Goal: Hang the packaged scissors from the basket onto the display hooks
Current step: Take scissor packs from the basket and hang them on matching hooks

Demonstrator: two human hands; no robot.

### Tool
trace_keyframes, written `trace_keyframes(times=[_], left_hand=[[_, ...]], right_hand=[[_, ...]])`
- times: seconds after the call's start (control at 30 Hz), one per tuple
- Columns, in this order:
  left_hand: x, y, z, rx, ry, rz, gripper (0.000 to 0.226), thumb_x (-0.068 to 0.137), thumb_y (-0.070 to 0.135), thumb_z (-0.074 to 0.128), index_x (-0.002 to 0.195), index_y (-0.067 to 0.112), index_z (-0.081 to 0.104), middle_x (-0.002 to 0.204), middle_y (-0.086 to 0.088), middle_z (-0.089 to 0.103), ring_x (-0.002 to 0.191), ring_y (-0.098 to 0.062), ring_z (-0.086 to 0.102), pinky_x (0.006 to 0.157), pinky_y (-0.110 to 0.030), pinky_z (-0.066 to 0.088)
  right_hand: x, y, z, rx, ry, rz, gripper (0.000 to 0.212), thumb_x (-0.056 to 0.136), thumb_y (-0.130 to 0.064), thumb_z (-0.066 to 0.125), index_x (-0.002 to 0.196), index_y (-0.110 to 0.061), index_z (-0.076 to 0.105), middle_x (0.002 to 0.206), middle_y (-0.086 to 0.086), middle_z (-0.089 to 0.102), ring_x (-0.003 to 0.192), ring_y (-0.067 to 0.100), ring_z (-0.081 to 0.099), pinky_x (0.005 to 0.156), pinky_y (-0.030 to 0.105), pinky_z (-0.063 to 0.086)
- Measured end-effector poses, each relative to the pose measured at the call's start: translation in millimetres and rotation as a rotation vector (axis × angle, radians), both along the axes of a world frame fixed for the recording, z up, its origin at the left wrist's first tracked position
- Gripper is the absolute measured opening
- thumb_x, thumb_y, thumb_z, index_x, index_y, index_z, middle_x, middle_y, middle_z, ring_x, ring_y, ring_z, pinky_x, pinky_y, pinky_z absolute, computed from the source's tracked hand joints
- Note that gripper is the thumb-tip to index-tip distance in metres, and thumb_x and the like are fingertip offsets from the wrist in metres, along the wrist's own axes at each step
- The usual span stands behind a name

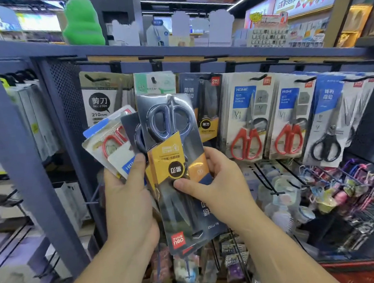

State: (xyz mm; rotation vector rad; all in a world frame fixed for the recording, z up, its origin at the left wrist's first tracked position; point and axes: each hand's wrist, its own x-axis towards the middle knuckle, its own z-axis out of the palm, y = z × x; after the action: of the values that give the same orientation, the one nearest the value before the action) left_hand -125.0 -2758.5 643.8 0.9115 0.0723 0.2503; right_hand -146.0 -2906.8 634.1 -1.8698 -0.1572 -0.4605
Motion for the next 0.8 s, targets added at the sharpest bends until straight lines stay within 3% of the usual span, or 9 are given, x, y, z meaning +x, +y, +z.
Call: trace_keyframes(times=[0.2,0.37,0.47,0.53,0.63,0.73,0.8], left_hand=[[-2,-2,-4,0.01,-0.003,-0.006,0.006,0.105,0.021,0.064,0.105,0.027,0.065,0.087,0.005,0.076,0.083,-0.017,0.074,0.093,-0.062,0.06],[1,-6,-7,0.007,0.006,0.076,0.01,0.105,0.022,0.065,0.104,0.032,0.066,0.095,0.002,0.078,0.09,-0.025,0.075,0.091,-0.067,0.059],[7,-3,-9,0.023,-0.003,0.159,0.012,0.104,0.024,0.067,0.103,0.036,0.066,0.089,0.01,0.077,0.087,-0.02,0.074,0.092,-0.066,0.059],[11,0,-8,0.052,-0.014,0.226,0.011,0.103,0.026,0.068,0.102,0.036,0.065,0.084,0.016,0.076,0.084,-0.014,0.073,0.089,-0.055,0.062],[17,6,-6,0.09,-0.065,0.297,0.014,0.105,0.024,0.066,0.101,0.036,0.06,0.077,0.023,0.073,0.073,-0.002,0.069,0.073,-0.035,0.058],[22,14,-5,0.16,-0.123,0.313,0.016,0.105,0.024,0.065,0.103,0.038,0.06,0.078,0.025,0.072,0.073,-0.001,0.066,0.075,-0.036,0.057],[23,15,-5,0.178,-0.126,0.313,0.016,0.106,0.022,0.065,0.103,0.036,0.06,0.075,0.024,0.071,0.069,-0.002,0.064,0.07,-0.033,0.058]], right_hand=[[2,-8,-1,0.008,0.015,0.042,0.055,0.072,-0.036,0.095,0.12,-0.035,0.068,0.113,-0.008,0.077,0.108,0.014,0.072,0.099,0.042,0.056],[-2,-11,-4,-0.067,0.015,-0.083,0.049,0.066,-0.043,0.096,0.1,-0.034,0.062,0.098,-0.008,0.071,0.093,0.007,0.066,0.083,0.02,0.048],[-9,-10,-5,-0.202,-0.006,-0.149,0.055,0.064,-0.055,0.092,0.098,-0.036,0.054,0.103,-0.009,0.062,0.096,0.005,0.059,0.08,0.015,0.044],[-13,-12,-5,-0.23,-0.02,-0.178,0.055,0.066,-0.058,0.088,0.095,-0.034,0.048,0.093,-0.008,0.061,0.086,0.008,0.058,0.074,0.02,0.047],[-14,-25,3,-0.199,0.025,-0.196,0.046,0.08,-0.048,0.084,0.1,-0.036,0.045,0.085,-0.013,0.064,0.08,0.004,0.061,0.067,0.017,0.046],[-8,-46,12,-0.29,0.144,-0.105,0.03,0.094,-0.037,0.075,0.108,-0.03,0.049,0.083,-0.009,0.065,0.073,0.001,0.059,0.064,0.012,0.044],[-6,-54,18,-0.351,0.215,-0.017,0.022,0.099,-0.026,0.067,0.11,-0.023,0.048,0.086,-0.004,0.061,0.067,0.001,0.052,0.064,0.015,0.043]])
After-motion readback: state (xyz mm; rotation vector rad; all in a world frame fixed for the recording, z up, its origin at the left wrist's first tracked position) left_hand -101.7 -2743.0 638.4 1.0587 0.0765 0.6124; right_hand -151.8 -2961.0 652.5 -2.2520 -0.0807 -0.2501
